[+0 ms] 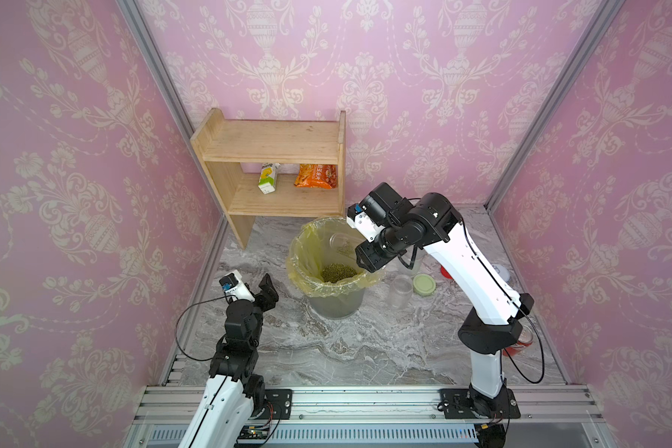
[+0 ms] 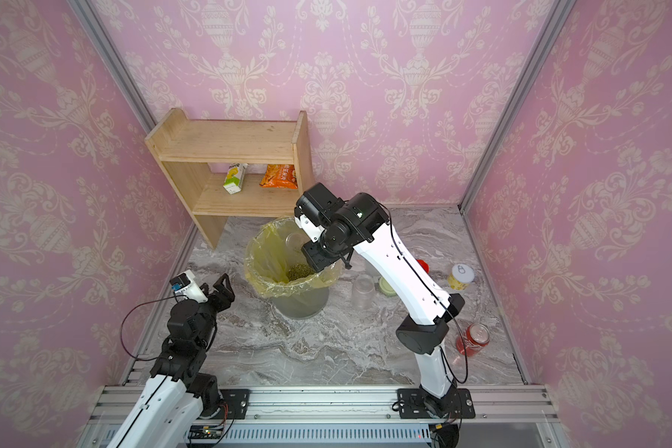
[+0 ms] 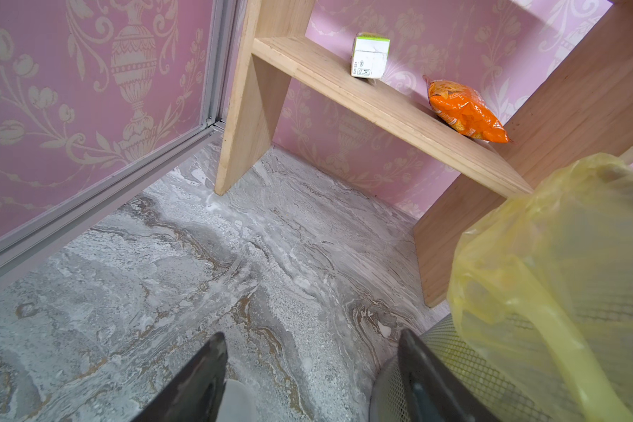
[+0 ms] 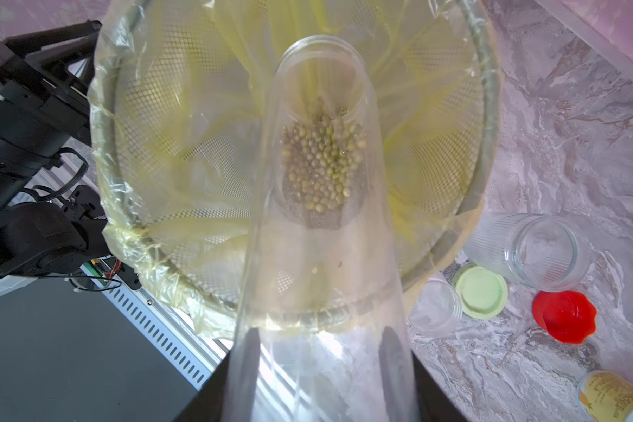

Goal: Empty moldy mung beans from jars
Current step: Pour the moldy mung beans from the jar into the trash bin.

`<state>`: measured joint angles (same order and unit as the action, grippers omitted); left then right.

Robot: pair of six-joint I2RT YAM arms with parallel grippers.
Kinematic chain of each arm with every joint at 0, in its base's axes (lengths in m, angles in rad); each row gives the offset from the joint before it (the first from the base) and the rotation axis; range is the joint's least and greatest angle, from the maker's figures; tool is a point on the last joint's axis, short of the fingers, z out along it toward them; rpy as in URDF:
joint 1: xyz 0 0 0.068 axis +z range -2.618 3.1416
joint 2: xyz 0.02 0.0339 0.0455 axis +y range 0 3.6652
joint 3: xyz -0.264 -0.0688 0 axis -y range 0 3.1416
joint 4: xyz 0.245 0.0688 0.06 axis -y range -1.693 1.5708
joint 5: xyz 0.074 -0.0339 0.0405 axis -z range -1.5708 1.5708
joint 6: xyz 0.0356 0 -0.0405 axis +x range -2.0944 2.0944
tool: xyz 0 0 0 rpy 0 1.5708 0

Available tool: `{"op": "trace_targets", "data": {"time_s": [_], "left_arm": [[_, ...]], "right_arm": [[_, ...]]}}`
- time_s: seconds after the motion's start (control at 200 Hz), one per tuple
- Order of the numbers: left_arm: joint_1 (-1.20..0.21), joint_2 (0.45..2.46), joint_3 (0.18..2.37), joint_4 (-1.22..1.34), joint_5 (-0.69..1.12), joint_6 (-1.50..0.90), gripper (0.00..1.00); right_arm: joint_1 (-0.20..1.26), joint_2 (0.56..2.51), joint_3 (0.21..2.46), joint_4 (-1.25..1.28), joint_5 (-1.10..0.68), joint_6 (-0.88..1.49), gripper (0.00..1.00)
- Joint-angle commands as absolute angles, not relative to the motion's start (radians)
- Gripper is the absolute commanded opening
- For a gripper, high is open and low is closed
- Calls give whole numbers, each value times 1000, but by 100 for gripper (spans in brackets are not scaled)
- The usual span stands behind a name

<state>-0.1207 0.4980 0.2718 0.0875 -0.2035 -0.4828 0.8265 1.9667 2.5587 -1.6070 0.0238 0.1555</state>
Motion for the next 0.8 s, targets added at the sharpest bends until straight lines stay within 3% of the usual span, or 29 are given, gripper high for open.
{"op": "trace_targets", "data": {"time_s": [0.0, 0.095, 0.245, 0.42, 0.625, 0.795], "left_arm": [[-114, 478, 334, 39, -177, -448, 76], [-114, 460, 338, 32, -173, -451, 76], [-114, 478, 358, 35, -161, -444, 76], [-115, 479, 375, 12, -147, -444, 76], [-114, 468, 398, -27, -143, -436, 77], [-115, 416, 391, -46, -148, -451, 78]], "right_arm": [[828, 1845, 2443, -1625, 32, 186, 42], [827, 1752, 2278, -1529, 0, 203, 42], [830, 1836, 2380, -1588, 22, 184, 41], [826, 1721, 2290, -1504, 6, 195, 40], [818, 1894, 2476, -1610, 0, 145, 40], [817, 1684, 2250, -1437, -1, 193, 39]]}}
